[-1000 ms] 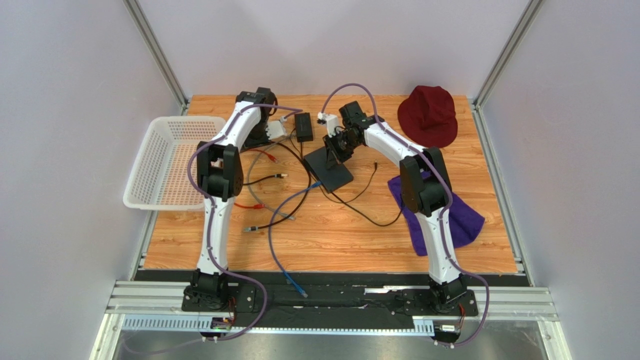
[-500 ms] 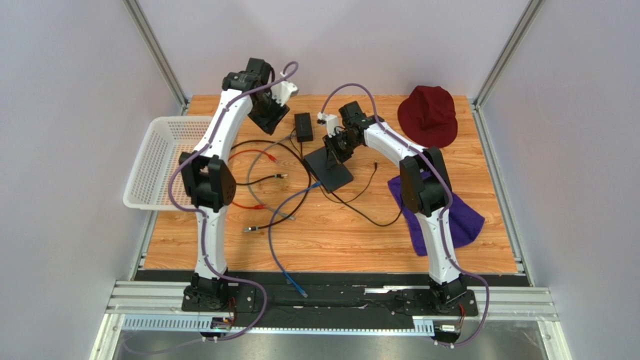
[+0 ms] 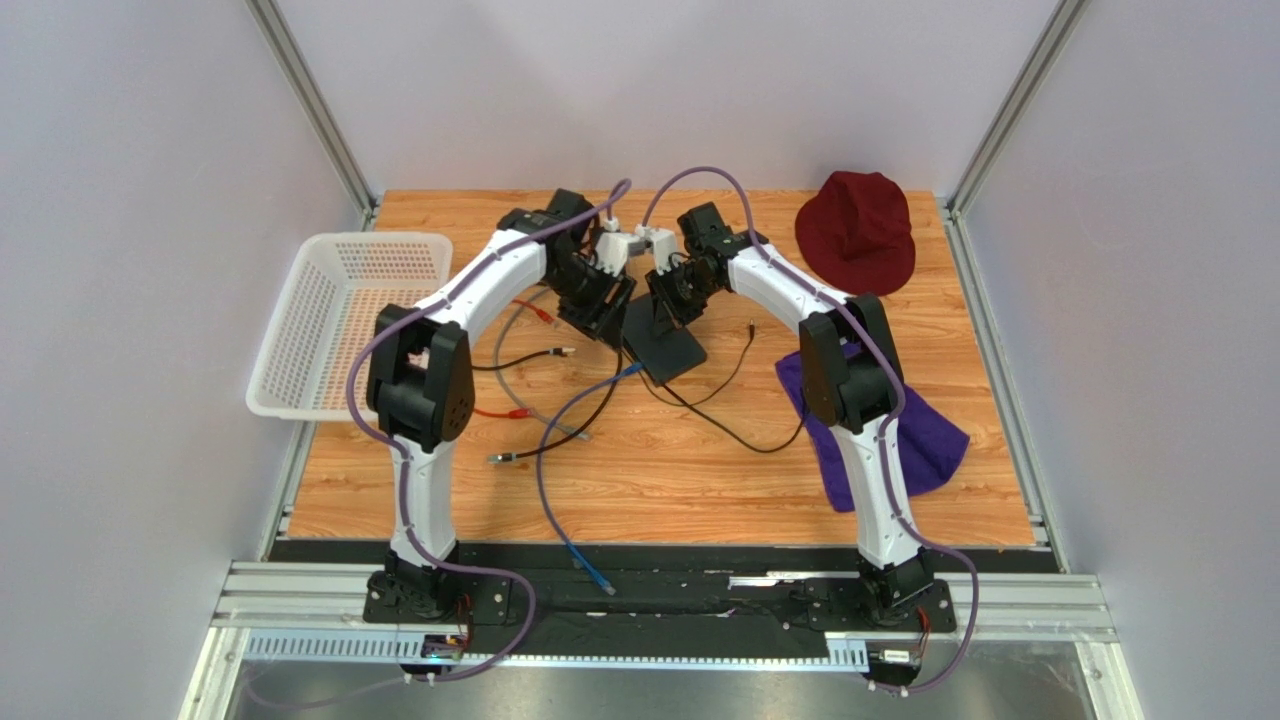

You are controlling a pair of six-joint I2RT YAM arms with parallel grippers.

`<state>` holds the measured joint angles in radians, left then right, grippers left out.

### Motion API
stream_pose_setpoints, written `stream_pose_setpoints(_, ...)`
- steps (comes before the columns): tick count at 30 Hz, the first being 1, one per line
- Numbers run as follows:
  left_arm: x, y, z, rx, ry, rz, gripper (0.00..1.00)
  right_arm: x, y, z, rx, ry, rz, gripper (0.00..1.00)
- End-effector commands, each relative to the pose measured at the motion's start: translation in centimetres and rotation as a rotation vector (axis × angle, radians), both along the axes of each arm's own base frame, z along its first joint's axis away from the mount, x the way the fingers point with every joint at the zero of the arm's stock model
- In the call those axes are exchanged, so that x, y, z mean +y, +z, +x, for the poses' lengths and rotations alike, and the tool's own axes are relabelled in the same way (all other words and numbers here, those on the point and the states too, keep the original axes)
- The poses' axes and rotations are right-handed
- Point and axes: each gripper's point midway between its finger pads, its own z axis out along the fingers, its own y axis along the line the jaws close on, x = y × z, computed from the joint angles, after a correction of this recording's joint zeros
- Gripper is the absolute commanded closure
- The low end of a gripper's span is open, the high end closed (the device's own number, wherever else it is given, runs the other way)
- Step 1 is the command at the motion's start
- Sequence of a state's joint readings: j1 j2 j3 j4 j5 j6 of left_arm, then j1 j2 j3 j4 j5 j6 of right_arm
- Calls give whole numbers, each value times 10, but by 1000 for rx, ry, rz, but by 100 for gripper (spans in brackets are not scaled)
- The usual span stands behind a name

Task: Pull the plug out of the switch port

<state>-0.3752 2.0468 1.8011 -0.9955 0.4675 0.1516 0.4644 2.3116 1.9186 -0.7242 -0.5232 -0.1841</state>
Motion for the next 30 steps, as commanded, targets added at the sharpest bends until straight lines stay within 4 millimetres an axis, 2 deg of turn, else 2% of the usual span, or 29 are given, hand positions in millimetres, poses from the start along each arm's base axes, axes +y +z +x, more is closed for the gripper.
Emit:
stream_pose_setpoints(1, -13, 19, 9, -65, 14, -43, 37, -24, -55, -4, 14, -13, -173, 100)
stream_pose_setpoints(30, -18, 17, 8, -77, -12, -67, 37, -20, -50, -7, -4, 2, -183, 100)
